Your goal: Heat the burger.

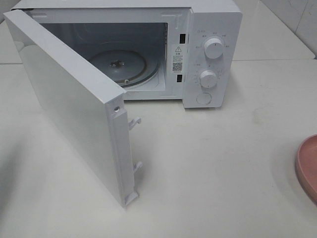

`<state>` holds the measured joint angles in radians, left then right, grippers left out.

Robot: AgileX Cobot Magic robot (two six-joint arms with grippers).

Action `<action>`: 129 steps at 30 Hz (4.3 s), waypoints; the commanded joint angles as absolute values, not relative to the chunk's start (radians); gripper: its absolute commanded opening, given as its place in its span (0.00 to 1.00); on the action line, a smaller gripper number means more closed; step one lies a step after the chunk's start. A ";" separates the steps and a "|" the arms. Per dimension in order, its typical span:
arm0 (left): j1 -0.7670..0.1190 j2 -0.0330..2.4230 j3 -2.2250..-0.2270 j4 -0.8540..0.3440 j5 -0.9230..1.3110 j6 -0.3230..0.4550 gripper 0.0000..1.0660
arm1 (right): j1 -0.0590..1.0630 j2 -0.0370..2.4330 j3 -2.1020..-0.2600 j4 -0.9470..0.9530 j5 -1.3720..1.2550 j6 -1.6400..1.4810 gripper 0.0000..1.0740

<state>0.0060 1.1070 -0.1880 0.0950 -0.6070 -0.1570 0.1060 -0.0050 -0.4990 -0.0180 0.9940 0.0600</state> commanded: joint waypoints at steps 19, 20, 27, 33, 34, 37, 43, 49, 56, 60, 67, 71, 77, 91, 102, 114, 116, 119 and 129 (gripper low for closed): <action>-0.175 1.517 -0.328 0.185 -0.896 -0.159 0.00 | 0.100 -0.032 -0.497 -0.020 0.994 0.056 0.70; -0.190 1.529 -0.335 0.176 -0.906 -0.152 0.00 | 0.100 -0.032 -0.497 -0.020 0.994 0.056 0.70; -0.266 1.591 -0.407 0.145 -0.911 -0.152 0.00 | 0.100 -0.032 -0.497 -0.020 0.994 0.056 0.70; -0.321 1.643 -0.465 0.096 -0.908 -0.152 0.00 | 0.100 -0.032 -0.497 -0.020 0.994 0.057 0.70; -0.321 1.643 -0.465 0.096 -0.908 -0.152 0.00 | 0.100 -0.032 -0.497 -0.020 0.994 0.057 0.70; -0.353 1.667 -0.495 0.076 -0.908 -0.152 0.00 | 0.100 -0.032 -0.497 -0.020 0.994 0.057 0.70; -0.438 1.732 -0.585 0.010 -0.900 -0.151 0.00 | 0.100 -0.032 -0.497 -0.020 0.994 0.057 0.70; -0.492 1.782 -0.676 -0.070 -0.852 -0.125 0.00 | 0.100 -0.032 -0.497 -0.020 0.994 0.057 0.70; -0.542 1.848 -0.796 -0.105 -0.818 -0.091 0.00 | 0.100 -0.032 -0.497 -0.020 0.994 0.057 0.70; -0.561 1.881 -0.853 -0.109 -0.805 -0.091 0.00 | 0.100 -0.032 -0.497 -0.020 0.994 0.057 0.70; -0.596 1.971 -1.012 -0.191 -0.735 -0.064 0.00 | 0.100 -0.032 -0.497 -0.020 0.994 0.057 0.70; -0.596 1.995 -1.057 -0.227 -0.713 -0.056 0.00 | 0.100 -0.032 -0.497 -0.020 0.994 0.057 0.70; -0.604 1.998 -1.079 -0.221 -0.692 -0.038 0.00 | 0.100 -0.032 -0.497 -0.020 0.994 0.057 0.70; -0.677 1.827 -0.930 -0.168 -0.244 -0.038 0.42 | 0.100 -0.032 -0.497 -0.020 0.994 0.057 0.70; -0.677 1.664 -0.930 -0.142 0.407 -0.038 0.95 | 0.100 -0.032 -0.497 -0.020 0.994 0.057 0.70; -0.641 1.417 -0.930 -0.010 0.836 -0.102 0.95 | 0.100 -0.032 -0.497 -0.020 0.994 0.057 0.70; -0.587 1.387 -0.930 0.000 0.881 -0.120 0.95 | 0.100 -0.032 -0.497 -0.020 0.994 0.057 0.70; -0.485 1.340 -0.930 -0.006 0.944 -0.116 0.94 | 0.100 -0.032 -0.497 -0.020 0.994 0.057 0.70; -0.026 1.171 -0.930 -0.043 1.120 -0.027 0.94 | 0.100 -0.032 -0.497 -0.020 0.994 0.057 0.70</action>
<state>-0.0960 1.2060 -0.9320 -0.0130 1.0880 -0.0310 0.1060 -0.0050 -0.4990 -0.0180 0.9940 0.0600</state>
